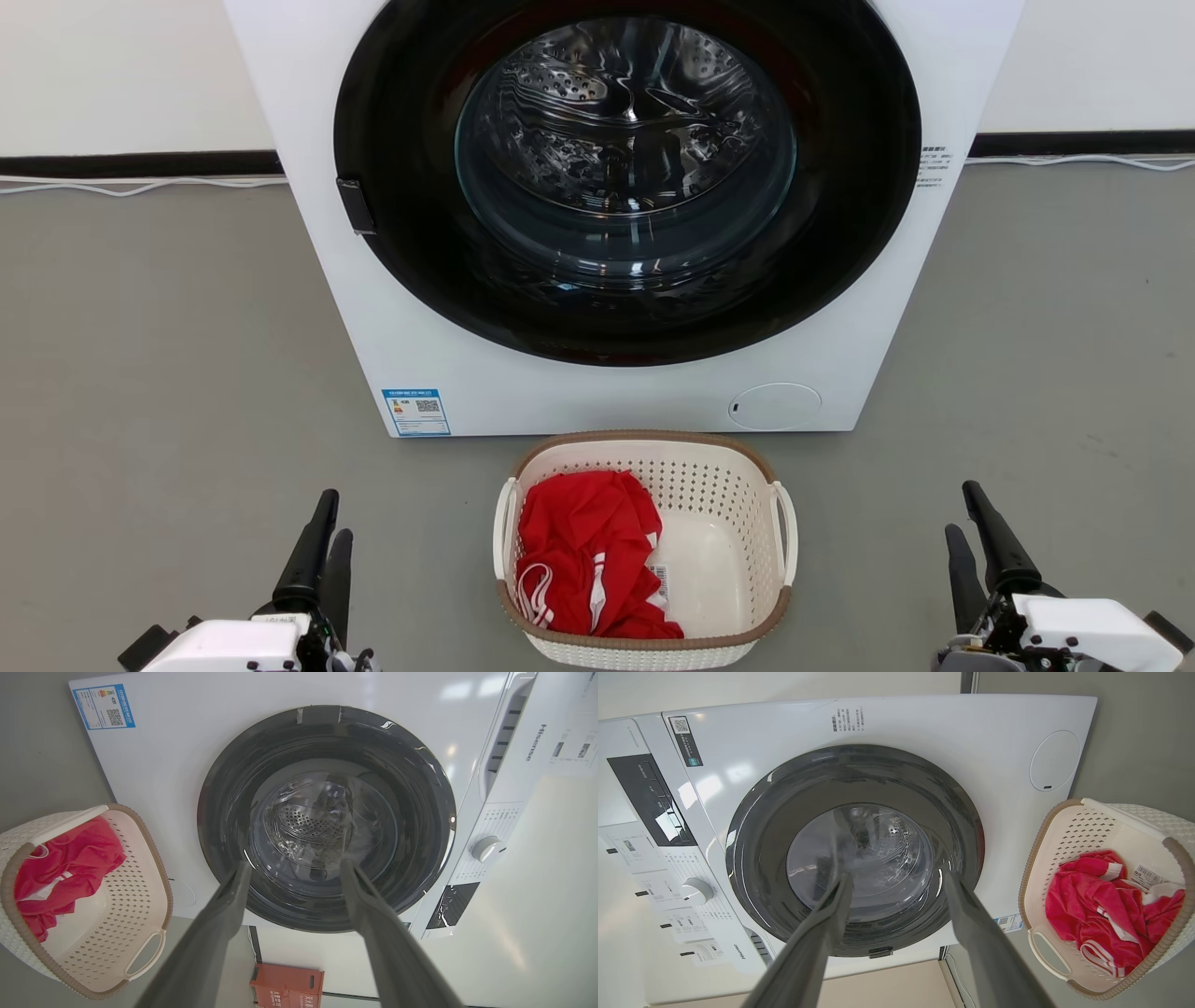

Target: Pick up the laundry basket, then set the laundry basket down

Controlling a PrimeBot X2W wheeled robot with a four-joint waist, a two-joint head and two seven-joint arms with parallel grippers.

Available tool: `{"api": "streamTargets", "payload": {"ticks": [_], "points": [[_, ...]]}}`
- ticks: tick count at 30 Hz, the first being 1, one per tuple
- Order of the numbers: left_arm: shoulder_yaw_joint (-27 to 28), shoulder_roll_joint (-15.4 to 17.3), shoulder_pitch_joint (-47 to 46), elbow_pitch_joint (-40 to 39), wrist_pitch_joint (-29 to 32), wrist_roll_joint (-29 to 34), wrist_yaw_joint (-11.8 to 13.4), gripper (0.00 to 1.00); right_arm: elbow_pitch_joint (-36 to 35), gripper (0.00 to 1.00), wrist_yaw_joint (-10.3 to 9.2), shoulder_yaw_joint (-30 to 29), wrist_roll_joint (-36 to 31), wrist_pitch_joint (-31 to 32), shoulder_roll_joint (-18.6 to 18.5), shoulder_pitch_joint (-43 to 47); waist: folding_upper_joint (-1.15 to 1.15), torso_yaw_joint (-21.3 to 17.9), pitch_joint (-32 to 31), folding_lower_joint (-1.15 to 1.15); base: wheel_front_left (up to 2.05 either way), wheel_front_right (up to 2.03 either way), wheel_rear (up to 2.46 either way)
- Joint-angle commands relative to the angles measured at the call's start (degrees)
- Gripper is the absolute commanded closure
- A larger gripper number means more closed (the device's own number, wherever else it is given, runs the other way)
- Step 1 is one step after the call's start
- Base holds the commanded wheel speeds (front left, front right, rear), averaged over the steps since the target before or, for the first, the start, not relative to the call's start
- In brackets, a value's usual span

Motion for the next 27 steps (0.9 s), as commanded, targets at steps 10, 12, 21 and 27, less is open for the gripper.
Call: {"api": "streamTargets", "payload": {"ticks": [10,12,21,27], "points": [[-0.4,0.4,-1.3,-1.8,-2.1,3.3,0.0,0.0,-2.6,0.0,0.1,0.8,-6.2,-2.2,-0.5,-1.1,0.0,-0.1,0.0,-0.01,0.0,0.0,0.0],[-0.5,0.5,-1.3,-1.9,-2.5,4.7,0.1,0.0,-2.8,0.0,0.11,0.9,-8.3,-2.5,-0.5,-1.1,0.0,0.0,0.0,-0.01,0.0,0.0,0.0],[-1.1,0.5,-1.0,-2.7,-3.8,10.4,1.0,0.0,-3.8,0.0,0.14,1.4,-17.0,-3.9,-0.6,-1.2,0.0,0.0,0.1,-0.01,0.0,0.0,0.0],[-1.8,0.6,-0.8,-3.4,-4.8,15.0,1.9,0.0,-4.3,0.0,0.16,1.9,-24.2,-4.9,-0.6,-1.2,0.0,0.0,0.0,-0.01,0.0,0.0,0.0]]}}
